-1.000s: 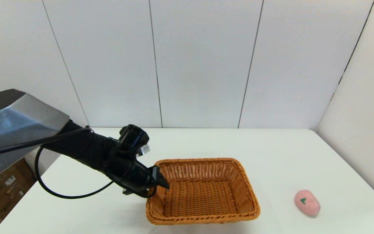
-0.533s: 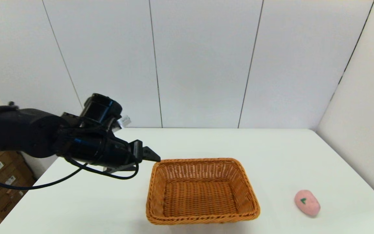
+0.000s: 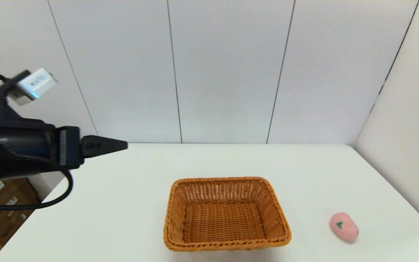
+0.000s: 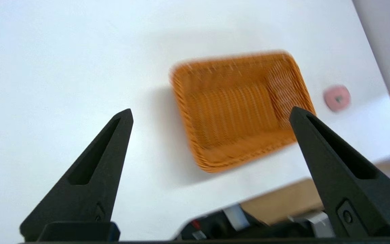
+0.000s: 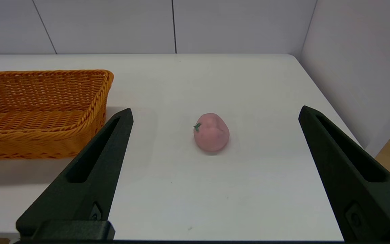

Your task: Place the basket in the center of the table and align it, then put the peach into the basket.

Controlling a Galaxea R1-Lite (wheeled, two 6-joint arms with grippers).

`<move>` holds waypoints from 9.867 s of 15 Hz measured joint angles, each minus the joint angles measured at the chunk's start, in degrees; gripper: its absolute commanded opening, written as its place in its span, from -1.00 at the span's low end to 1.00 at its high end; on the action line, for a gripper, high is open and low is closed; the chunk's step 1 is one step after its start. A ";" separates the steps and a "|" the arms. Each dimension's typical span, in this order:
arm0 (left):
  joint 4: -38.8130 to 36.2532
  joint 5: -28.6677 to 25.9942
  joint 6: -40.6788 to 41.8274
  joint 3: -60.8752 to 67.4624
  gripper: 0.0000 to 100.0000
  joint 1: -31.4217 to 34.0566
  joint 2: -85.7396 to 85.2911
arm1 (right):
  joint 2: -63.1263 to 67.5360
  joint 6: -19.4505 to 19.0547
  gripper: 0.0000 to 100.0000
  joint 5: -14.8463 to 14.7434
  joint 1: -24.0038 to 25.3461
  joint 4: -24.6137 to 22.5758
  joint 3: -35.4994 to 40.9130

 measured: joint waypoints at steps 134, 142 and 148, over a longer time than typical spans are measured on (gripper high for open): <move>-19.38 4.74 15.35 59.78 1.00 21.83 -70.36 | 105.63 4.69 1.00 2.85 41.95 -22.00 -47.34; -19.38 4.73 15.38 59.78 1.00 21.83 -70.36 | 100.46 5.02 1.00 0.06 36.62 -21.89 -46.84; -19.38 4.73 15.41 59.78 1.00 21.83 -70.36 | 79.03 4.88 1.00 -2.27 32.16 -13.39 -45.08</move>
